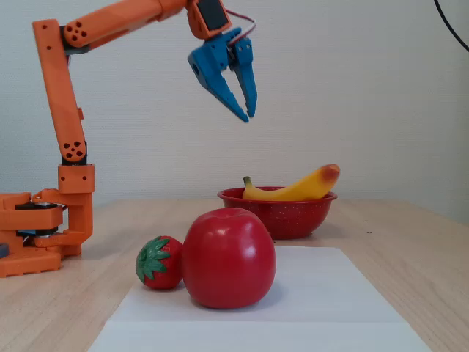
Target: Grasp the banana and put it in the red bowl
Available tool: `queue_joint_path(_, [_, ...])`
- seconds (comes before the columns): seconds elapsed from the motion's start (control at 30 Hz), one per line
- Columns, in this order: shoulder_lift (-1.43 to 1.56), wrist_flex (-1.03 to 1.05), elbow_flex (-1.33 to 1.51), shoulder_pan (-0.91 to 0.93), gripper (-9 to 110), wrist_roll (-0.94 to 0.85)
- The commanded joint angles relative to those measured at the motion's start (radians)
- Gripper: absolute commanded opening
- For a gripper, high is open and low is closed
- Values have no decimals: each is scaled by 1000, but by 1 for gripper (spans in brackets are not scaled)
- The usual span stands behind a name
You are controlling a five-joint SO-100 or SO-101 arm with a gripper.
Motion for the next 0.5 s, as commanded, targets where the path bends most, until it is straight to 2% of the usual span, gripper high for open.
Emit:
queue_joint_path(0.0, [144, 12, -14, -57, 0, -14])
queue_joint_path(0.13, [258, -17, 106, -121, 0, -5])
queue_joint_path(0.47, [638, -285, 571, -238, 0, -14])
